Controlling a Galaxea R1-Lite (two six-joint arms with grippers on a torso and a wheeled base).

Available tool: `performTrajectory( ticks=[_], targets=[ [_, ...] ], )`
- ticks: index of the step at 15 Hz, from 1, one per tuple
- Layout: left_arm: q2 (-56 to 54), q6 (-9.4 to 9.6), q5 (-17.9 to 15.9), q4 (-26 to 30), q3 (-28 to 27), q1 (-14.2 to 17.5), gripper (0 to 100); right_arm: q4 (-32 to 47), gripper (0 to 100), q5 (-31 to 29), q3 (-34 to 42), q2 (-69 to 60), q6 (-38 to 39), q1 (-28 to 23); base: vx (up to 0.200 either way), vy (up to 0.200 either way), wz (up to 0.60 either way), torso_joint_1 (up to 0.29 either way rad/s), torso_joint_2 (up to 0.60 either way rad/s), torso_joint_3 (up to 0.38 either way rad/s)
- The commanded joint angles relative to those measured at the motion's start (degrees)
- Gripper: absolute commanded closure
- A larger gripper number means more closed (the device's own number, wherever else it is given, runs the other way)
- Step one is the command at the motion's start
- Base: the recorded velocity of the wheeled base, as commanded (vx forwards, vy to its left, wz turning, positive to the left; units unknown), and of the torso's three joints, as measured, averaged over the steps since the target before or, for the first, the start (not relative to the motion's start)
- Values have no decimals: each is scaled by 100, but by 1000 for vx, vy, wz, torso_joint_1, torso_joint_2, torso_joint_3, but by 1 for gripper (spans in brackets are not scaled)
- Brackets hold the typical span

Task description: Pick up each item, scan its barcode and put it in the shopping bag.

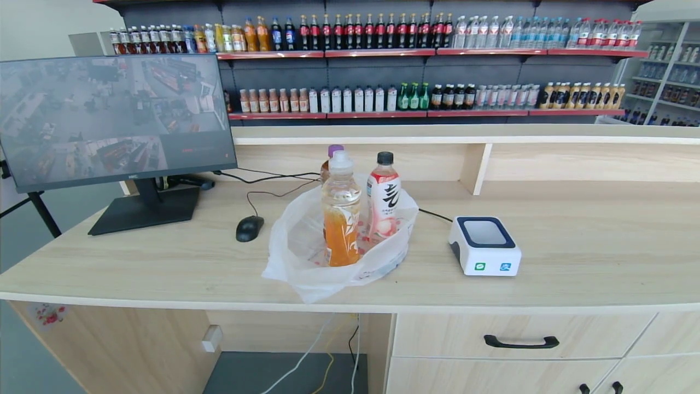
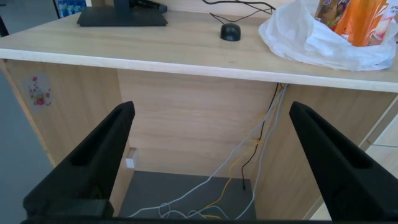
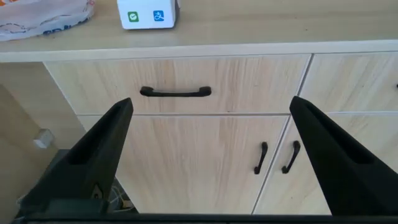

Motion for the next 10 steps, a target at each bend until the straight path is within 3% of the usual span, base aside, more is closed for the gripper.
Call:
performTrajectory(
  ticks=[1,5,10],
  targets=[
    [-2,-9,1,-1,1,9,0,2,0,1,12,22,-22,-5,0,0,0,0,0,0],
    [-2,-18,1,-1,1,9,0,2,0,71,12,-22,-207,-629,0,0,0,0,0,0],
    [-2,-35,1,8,1,9,0,2,0,115,12,-496,39,-383,0,0,0,0,0,0]
  ],
)
